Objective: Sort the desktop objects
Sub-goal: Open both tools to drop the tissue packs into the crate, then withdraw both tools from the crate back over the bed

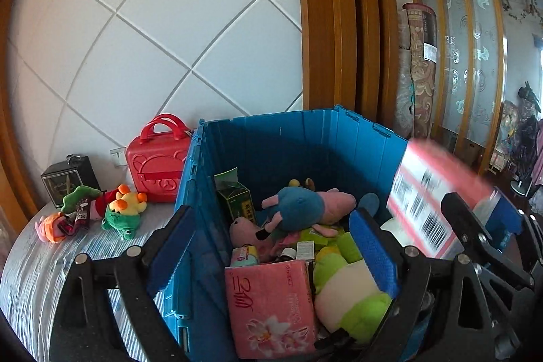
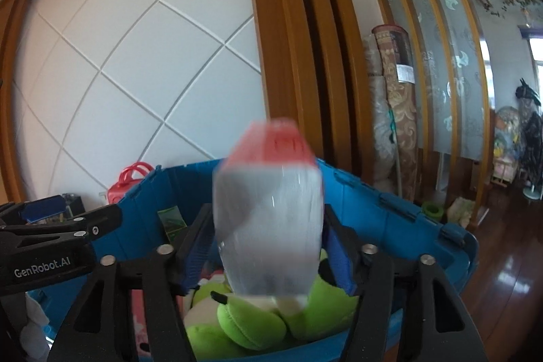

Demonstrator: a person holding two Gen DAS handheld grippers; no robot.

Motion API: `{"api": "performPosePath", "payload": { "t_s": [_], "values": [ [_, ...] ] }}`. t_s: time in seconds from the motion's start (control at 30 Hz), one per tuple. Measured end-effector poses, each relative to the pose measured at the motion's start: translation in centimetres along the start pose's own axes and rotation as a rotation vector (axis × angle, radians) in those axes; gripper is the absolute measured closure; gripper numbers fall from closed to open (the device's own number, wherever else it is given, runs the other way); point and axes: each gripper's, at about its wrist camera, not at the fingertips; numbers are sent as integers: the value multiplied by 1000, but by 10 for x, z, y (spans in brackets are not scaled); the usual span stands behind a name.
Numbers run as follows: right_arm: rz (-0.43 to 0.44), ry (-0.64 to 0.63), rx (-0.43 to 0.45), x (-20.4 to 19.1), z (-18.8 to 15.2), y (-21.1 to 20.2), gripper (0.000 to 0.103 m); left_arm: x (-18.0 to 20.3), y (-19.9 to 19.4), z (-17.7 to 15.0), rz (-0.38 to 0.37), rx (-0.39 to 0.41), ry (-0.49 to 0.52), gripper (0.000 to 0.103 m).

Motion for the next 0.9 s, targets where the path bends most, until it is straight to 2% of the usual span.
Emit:
{"api": "performPosePath", "payload": {
  "t_s": [0.03,0.07,0.17,0.27,0.47,0.67,0.9],
  "values": [
    [-9,-4,12,1,1,-1,1,-3,-1,0,7,2,-7,10],
    [-18,-7,29,1,2,-4,0,-7,-4,0,12,4,-15,10],
    [-34,-5,53,3,6,-10,0,-19,-14,-1,28,17,-42,10],
    [-32,7,35,2,9,-12,0,-35,-26,-1,52,37,-68,8],
    [40,62,41,-12,12,-27,0,-73,-54,-5,119,87,-97,2],
    [152,28,96,-62,20,-54,0,-133,-75,-19,187,92,-152,2],
    [253,-21,133,-148,21,-82,0,-226,-96,-42,244,67,-212,2]
  ]
}}
Point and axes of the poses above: each gripper's, at about its wrist camera, not at the fingertips, and y roughly the way its jaws point, x to its right, z to its top, and after that the axes turned 7 degrees about -z, right-handed
